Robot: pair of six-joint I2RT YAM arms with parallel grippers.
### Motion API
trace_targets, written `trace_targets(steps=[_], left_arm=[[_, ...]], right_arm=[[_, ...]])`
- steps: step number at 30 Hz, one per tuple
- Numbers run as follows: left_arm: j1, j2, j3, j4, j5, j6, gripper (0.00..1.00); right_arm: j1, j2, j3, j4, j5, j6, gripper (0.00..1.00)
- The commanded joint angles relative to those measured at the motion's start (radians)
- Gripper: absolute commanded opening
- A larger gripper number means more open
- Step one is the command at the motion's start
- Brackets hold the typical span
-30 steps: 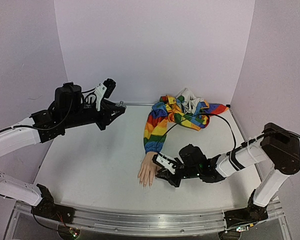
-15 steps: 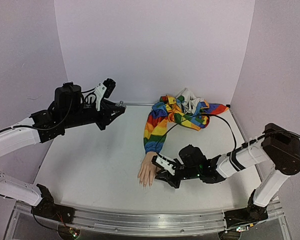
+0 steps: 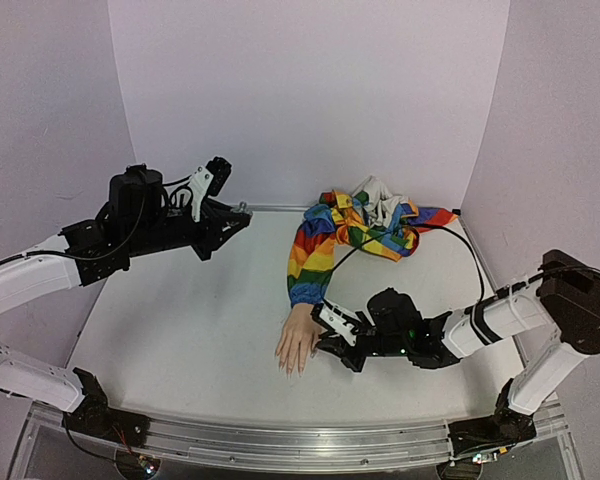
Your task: Paint the nails
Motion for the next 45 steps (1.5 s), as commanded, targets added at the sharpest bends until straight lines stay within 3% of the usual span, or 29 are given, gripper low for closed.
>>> trace_targets(steps=[1, 45], left_arm=[[0.006, -0.021, 0.007, 0.059, 0.019, 0.002, 0.0], [0.006, -0.033, 0.002, 0.059, 0.016, 0.006, 0.0]], right_arm=[[0.005, 0.023, 0.031, 0.037, 0.028, 0.009, 0.0], [0.006, 0.081, 0.061, 0.005, -0.081, 0.021, 0.0]])
